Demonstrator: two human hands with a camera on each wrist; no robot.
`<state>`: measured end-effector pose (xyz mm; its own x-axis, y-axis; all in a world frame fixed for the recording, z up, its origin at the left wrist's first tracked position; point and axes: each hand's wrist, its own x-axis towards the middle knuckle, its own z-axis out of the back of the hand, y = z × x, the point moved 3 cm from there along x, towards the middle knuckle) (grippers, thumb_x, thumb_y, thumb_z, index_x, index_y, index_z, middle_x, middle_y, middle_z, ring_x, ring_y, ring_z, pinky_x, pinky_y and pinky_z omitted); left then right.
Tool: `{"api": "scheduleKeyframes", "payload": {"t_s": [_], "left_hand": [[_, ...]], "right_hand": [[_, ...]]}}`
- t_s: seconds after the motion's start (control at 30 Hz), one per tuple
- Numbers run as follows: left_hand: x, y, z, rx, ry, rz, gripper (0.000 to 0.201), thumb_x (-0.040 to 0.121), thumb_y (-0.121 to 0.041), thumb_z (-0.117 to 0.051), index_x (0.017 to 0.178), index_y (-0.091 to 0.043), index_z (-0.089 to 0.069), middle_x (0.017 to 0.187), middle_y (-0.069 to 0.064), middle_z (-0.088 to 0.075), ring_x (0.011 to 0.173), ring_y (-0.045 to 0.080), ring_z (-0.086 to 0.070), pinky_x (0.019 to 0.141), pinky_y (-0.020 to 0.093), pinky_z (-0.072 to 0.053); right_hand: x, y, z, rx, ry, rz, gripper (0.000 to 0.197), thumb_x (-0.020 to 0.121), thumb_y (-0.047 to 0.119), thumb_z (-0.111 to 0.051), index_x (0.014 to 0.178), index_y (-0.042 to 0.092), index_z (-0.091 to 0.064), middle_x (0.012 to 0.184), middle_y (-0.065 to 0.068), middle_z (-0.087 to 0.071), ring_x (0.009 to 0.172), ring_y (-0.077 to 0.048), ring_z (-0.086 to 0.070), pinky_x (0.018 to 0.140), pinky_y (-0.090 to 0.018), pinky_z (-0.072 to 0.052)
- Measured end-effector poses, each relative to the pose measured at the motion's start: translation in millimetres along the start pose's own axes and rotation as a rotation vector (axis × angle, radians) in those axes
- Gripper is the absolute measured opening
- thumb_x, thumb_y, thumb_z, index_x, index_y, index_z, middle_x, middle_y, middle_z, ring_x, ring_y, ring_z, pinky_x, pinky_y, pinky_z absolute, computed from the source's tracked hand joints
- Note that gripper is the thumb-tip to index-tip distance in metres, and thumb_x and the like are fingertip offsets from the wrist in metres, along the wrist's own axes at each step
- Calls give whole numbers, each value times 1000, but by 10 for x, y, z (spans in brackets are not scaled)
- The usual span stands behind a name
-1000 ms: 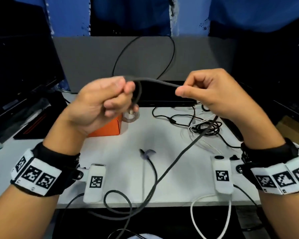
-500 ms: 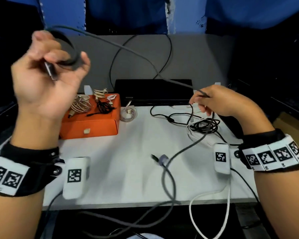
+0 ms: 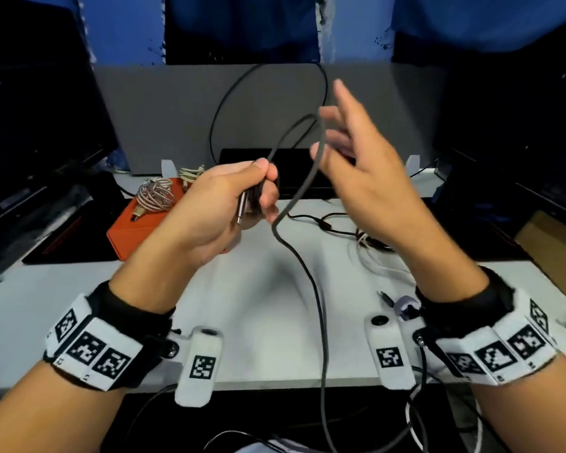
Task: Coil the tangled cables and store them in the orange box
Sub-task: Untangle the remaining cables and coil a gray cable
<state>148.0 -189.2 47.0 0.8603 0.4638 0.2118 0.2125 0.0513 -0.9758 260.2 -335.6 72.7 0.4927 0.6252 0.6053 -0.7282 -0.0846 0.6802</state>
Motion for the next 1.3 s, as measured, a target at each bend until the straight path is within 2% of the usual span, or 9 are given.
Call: {"api": "scheduleKeyframes", "payload": {"t_s": [0.13, 0.23, 0.43, 0.63, 0.73, 0.87, 1.03, 1.2, 1.3], "left_hand": [[22, 52, 27, 439, -106, -86, 30, 109, -22, -42, 86, -13, -58, 55, -2, -54, 50, 18, -51, 63, 34, -38], [4, 33, 18, 676, -48, -140, 24, 100, -22, -49, 85, -9, -62, 70, 15, -66, 63, 25, -62, 64, 49, -50], [-166, -149, -22, 27, 257, -25, 32, 105, -27, -43, 82, -8, -54, 50, 0, -40, 46, 19, -41, 70, 34, -53], [-164, -91, -92, -467, 546, 66, 33, 107, -28, -33, 90, -16, -58, 52, -9, -51, 52, 9, -54, 64, 35, -60], [-144, -61, -74, -480, 544, 44, 29, 106, -26, -36, 96, -13, -60, 62, -5, -55, 65, 13, -61, 66, 38, -64], [-145, -32, -36, -470, 559, 67, 24, 104, -25, -44, 101, -11, -64, 71, -1, -60, 79, 19, -68, 71, 43, -64], [-190, -46, -104, -306, 591, 132, 55, 105, -46, -27, 85, -13, -67, 57, 2, -57, 77, 26, -68, 78, 50, -61], [-234, -35, -122, -196, 568, 28, 37, 104, -32, -37, 83, -18, -65, 55, -4, -56, 75, 24, -68, 94, 46, -49], [-250, -31, -174, -240, 605, 36, 34, 103, -31, -40, 87, -17, -67, 60, -2, -61, 73, 24, -67, 85, 34, -53]], "right_hand": [[-129, 341, 122, 98, -150, 247, 47, 100, 8, -45, 146, 6, -53, 140, -4, -60, 131, -10, -55, 114, -35, -43], [-273, 521, -76, -214, 78, 504, 35, 107, 16, -44, 129, 2, -68, 130, -10, -68, 125, -19, -59, 112, -34, -40], [-202, 149, -276, -340, 385, 102, 60, 112, 38, -33, 166, 19, -14, 169, -2, -27, 156, -12, -21, 126, -29, -18], [-109, 38, -240, 240, 291, -13, 32, 113, 23, -39, 107, 13, -69, 87, -8, -71, 68, -20, -63, 65, -36, -54], [-100, 60, -235, 476, 239, -126, 29, 112, 23, -42, 110, 17, -70, 74, 6, -58, 55, -8, -43, 50, -20, -32], [-118, 63, -250, 596, 241, -187, 30, 110, 25, -47, 128, 17, -70, 75, -12, -46, 65, -31, -33, 50, -24, -17], [-151, 146, -184, 467, 323, -8, 31, 110, 13, -48, 98, -6, -70, 92, -22, -75, 65, -12, -70, 73, -25, -51], [-196, 194, -193, 591, 382, -80, 28, 109, 15, -48, 116, 1, -71, 78, -17, -69, 69, -54, -69, 53, -51, -45], [-184, 166, -195, 563, 382, -89, 31, 109, 18, -49, 122, 1, -71, 71, -6, -65, 73, -47, -73, 64, -37, -55]]}}
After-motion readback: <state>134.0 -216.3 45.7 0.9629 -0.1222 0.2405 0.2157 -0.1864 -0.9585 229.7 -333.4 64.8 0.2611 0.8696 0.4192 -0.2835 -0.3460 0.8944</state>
